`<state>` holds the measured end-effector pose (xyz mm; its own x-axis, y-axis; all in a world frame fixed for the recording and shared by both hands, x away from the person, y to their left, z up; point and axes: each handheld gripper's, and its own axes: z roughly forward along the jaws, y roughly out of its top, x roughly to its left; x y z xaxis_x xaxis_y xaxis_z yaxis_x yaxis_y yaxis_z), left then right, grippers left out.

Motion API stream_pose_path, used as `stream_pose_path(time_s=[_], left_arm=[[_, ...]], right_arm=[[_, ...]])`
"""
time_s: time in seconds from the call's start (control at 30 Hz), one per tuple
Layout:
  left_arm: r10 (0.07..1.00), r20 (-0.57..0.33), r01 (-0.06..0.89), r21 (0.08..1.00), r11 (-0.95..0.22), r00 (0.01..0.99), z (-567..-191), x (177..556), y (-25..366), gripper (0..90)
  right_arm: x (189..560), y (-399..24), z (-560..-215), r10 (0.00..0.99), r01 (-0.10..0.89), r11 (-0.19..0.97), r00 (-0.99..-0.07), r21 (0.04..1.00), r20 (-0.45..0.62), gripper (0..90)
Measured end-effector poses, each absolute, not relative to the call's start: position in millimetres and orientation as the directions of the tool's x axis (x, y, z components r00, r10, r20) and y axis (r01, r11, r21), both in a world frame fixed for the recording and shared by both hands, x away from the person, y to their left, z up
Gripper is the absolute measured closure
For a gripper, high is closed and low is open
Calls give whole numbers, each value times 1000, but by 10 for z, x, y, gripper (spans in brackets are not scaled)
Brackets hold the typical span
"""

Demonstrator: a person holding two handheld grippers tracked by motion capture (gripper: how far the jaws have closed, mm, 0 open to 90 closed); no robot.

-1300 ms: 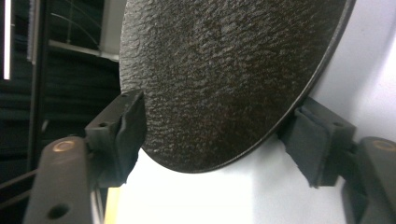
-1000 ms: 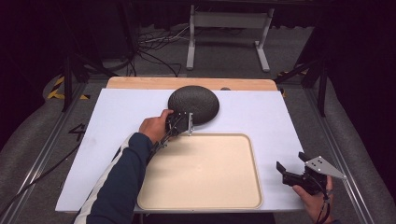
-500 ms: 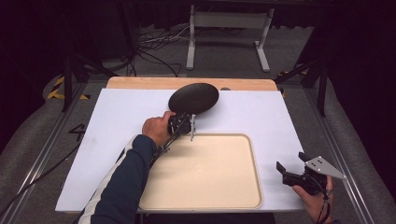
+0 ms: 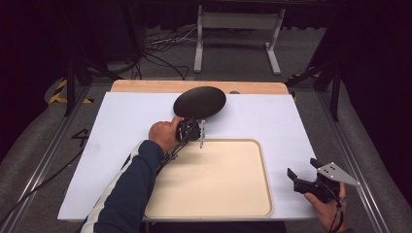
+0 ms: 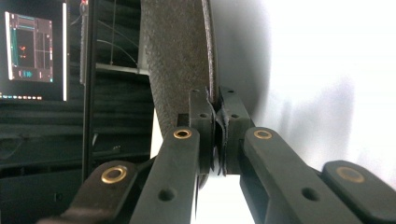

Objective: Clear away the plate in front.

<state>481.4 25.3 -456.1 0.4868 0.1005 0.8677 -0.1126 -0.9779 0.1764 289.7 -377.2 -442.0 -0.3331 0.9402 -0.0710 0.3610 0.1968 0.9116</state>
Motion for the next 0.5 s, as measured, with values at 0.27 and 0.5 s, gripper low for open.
stream_pose_path(time_s=[0.27,0.5], left_arm=[[121,869,-109,196,-975,480,-4444,4757,312,866],[149,868,-124,233,-965,474,-4298,4598,399,871]], right_arm=[[2894,-3771,-4413,941,360,193,-330,913,-69,77],[2892,-3759,-4405,940,359,195,-333,913,-70,77]])
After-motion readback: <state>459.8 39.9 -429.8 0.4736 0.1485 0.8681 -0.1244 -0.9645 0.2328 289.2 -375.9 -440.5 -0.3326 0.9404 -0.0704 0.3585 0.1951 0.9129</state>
